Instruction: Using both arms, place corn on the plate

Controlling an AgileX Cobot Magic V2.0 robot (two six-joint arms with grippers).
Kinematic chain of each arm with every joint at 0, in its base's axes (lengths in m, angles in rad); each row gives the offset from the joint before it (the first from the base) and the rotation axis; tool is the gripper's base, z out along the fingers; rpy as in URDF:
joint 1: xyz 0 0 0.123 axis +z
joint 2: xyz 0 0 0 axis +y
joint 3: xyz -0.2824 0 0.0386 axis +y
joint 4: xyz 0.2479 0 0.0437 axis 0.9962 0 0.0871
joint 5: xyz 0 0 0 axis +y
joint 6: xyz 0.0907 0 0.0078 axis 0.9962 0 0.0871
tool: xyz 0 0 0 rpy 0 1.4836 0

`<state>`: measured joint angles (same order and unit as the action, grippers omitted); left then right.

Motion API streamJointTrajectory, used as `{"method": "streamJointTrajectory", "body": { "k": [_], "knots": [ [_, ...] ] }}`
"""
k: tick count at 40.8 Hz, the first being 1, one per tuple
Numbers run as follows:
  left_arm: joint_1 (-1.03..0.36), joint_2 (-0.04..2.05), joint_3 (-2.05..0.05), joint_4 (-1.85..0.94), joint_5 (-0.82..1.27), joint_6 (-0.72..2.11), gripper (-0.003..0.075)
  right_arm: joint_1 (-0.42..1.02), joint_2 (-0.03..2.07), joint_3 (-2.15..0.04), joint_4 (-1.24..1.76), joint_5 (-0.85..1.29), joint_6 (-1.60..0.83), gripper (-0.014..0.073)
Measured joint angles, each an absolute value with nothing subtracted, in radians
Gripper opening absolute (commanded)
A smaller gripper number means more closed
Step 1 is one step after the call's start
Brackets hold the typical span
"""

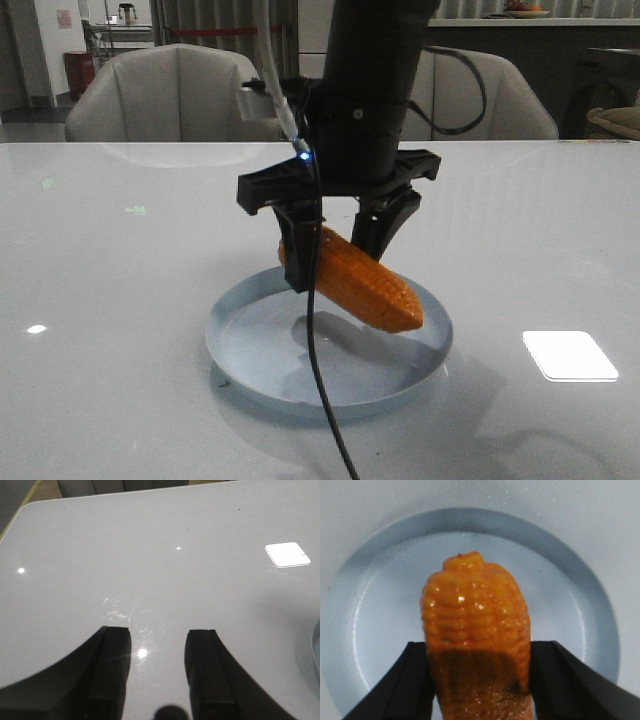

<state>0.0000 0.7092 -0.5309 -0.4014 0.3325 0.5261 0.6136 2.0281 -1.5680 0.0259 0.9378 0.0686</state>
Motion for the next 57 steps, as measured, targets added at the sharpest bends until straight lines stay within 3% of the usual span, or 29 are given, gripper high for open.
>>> {"method": "streamJointTrajectory", "body": {
  "k": [4,9,13,32,57],
  "knots": [
    [0.0,0.709,-0.531,-0.401,0.332,0.526,0.0333,0.618,2.054,-1.568,0.026,0.944,0.07,0.0325],
    [0.0,0.709,-0.531,-0.401,0.332,0.526,0.0333,0.618,2.061,-1.568,0.026,0.944,0.07,0.0502],
    [0.0,0.709,-0.531,-0.401,0.332,0.526,0.0333,0.618,2.061,-1.568,0.026,0.938,0.07,0.0587],
    [0.0,0.709,-0.531,-0.401,0.335,0.526,0.0333,0.607,1.993,-1.641,0.026,0.983,0.081,0.0582],
    [0.0,0.709,-0.531,-0.401,0.337,0.526,0.0333,0.362,1.412,-1.618,-0.065,1.007,0.085,0.0582]
  ]
}}
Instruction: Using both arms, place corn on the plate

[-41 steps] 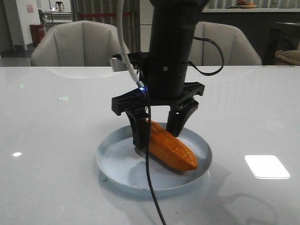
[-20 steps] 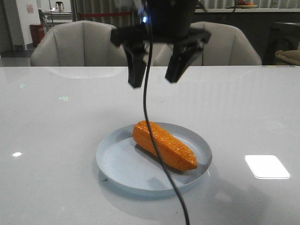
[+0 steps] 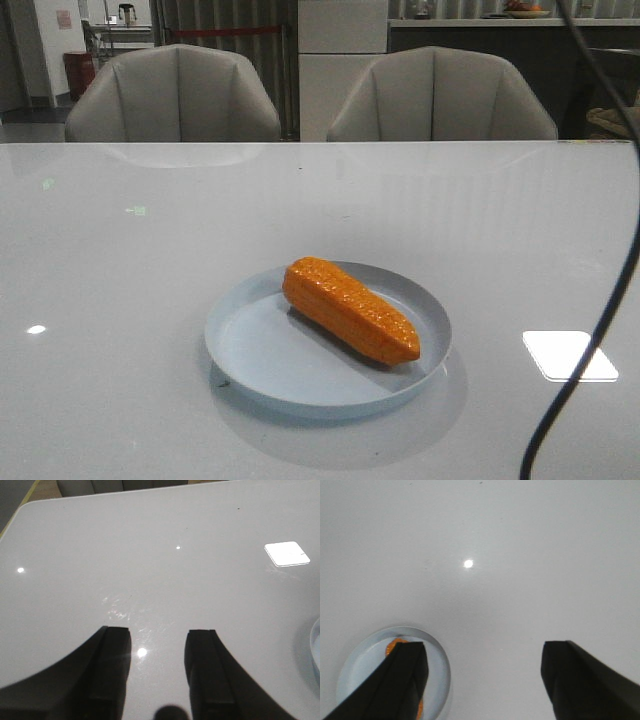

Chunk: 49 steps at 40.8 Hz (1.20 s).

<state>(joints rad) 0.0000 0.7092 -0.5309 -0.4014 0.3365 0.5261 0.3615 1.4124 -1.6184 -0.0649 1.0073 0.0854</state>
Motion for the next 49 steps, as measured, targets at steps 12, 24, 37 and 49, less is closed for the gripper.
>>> {"method": "streamJointTrajectory", "body": {
  "k": [12,24,37,49],
  "knots": [
    [0.0,0.709,-0.531,-0.401,0.337,0.526,0.0333,0.183,1.067,-1.174,-0.074,0.87,0.085,0.0582],
    [0.0,0.709,-0.531,-0.401,0.337,0.526,0.0333,0.111,0.743,-0.82,-0.074,0.808,0.085,0.0582],
    [0.0,0.709,-0.531,-0.401,0.338,0.526,0.0333,0.111,0.628,-0.722,-0.074,0.833,0.085,0.0582],
    [0.0,0.709,-0.531,-0.401,0.338,0.526,0.0291,0.111,0.628,-0.722,-0.074,0.834,0.085,0.0582]
  ]
}}
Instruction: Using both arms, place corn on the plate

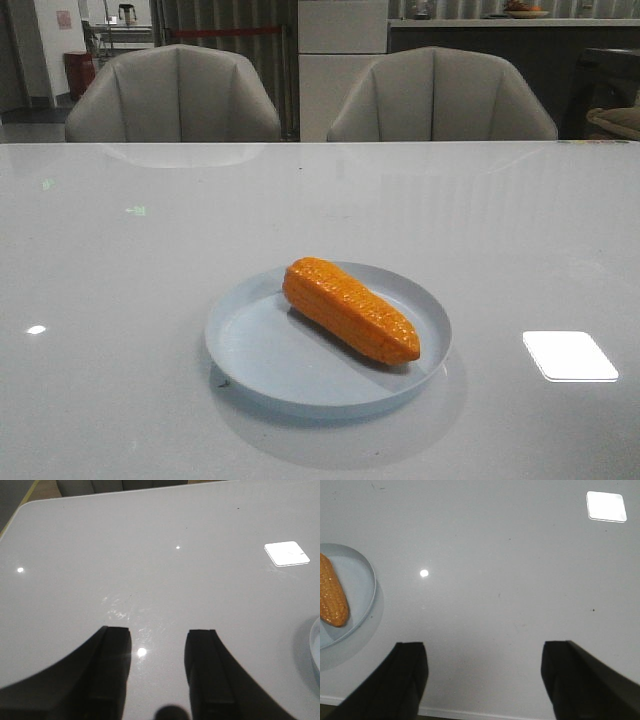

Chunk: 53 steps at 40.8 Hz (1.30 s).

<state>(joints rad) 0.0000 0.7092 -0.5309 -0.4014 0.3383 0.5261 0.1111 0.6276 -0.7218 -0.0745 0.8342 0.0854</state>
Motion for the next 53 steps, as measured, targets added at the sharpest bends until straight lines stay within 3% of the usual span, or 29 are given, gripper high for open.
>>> {"method": "streamJointTrajectory", "body": {
  "k": [11,46,53],
  "knots": [
    [0.0,0.709,-0.531,-0.466,0.338,0.526,0.0092,0.111,0.628,-0.722,-0.074,0.834,0.085,0.0582],
    [0.0,0.679,-0.527,-0.45,0.336,0.526,0.0094,0.111,0.628,-0.722,-0.074,0.835,0.085,0.0582],
    [0.0,0.583,-0.476,-0.287,0.257,0.339,0.0094,0.111,0.628,-0.722,-0.074,0.835,0.085,0.0582]
  ]
}}
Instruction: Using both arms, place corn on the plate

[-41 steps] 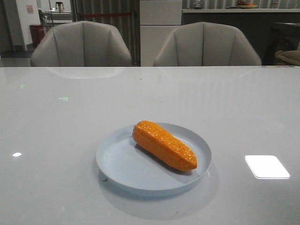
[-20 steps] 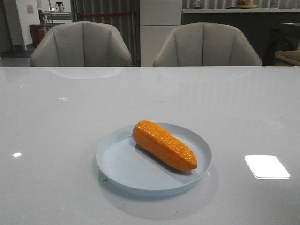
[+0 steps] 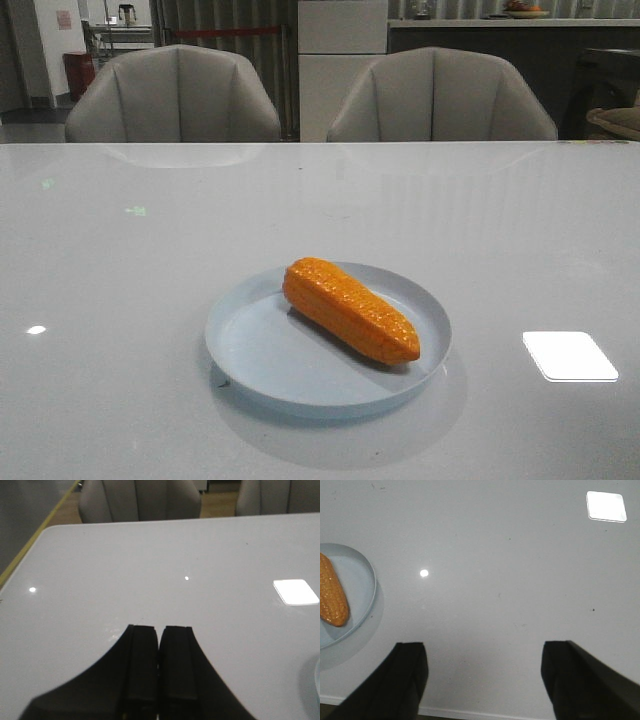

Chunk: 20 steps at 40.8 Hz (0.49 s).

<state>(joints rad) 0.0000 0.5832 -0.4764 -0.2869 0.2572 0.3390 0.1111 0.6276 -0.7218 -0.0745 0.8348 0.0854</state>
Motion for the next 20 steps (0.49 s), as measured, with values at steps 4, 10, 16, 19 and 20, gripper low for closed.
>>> {"method": "streamJointTrajectory", "body": {
  "k": [4,10,16,19,20],
  "knots": [
    [0.0,0.508,-0.407,-0.183,0.193,0.228,0.0094,0.111,0.628,-0.722,-0.074,0.836,0.085,0.0582],
    [0.0,0.355,-0.286,-0.125,0.11,0.174,0.0094,0.111,0.628,-0.722,-0.074,0.836,0.085,0.0582],
    [0.0,0.19,-0.162,-0.094,0.051,0.119,0.0094,0.111,0.628,-0.722,-0.074,0.836,0.085,0.0582],
    [0.0,0.124,-0.113,-0.087,0.044,0.098,0.0094,0.111,0.628,-0.722,-0.074,0.836,0.085,0.0582],
    [0.0,0.105,-0.094,-0.086,0.043,0.093,0.0094,0.111,0.628,-0.722,-0.074,0.836,0.085,0.0582]
  ]
}}
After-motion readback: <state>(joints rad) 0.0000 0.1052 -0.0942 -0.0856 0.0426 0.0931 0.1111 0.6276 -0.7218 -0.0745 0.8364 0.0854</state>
